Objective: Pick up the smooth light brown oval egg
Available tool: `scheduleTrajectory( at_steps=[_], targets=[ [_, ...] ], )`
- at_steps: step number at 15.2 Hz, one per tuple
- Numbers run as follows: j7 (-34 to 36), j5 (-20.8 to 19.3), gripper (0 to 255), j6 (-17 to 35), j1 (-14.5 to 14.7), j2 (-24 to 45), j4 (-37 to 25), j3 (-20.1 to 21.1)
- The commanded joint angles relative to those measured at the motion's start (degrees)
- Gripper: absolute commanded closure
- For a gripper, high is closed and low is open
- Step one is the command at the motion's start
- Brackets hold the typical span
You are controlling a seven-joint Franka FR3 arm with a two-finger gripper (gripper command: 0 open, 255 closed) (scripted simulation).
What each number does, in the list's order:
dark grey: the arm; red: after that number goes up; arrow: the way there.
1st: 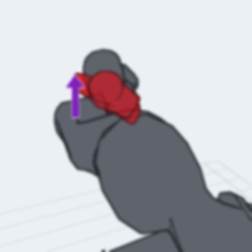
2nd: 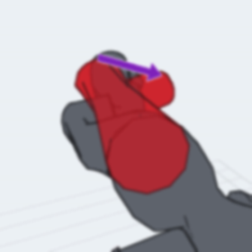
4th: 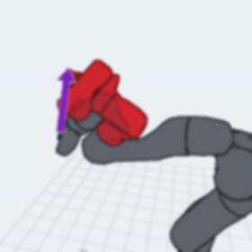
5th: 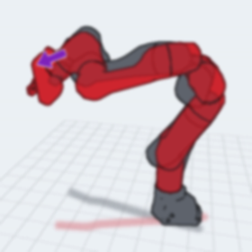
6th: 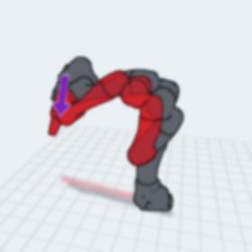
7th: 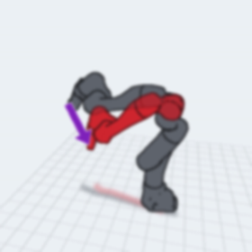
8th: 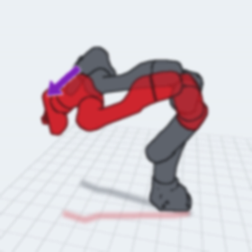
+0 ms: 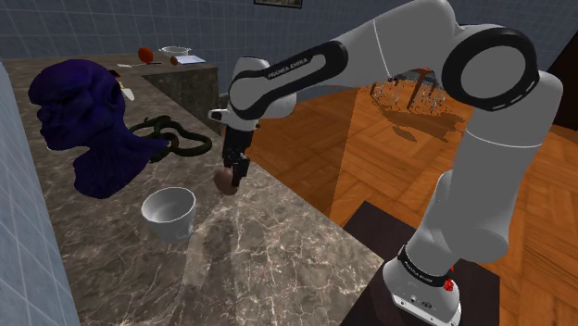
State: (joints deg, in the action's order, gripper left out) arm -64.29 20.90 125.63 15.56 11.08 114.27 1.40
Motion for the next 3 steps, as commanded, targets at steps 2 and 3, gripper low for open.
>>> scheduleTrajectory(
  at_steps=[2,3],
  targets=[
    [0.5,-0.3,255,-1.4,0.0,-0.9,-0.5,-0.1],
    [0.5,-0.3,255,-1.4,0.0,-0.9,-0.5,-0.1]
  ],
)
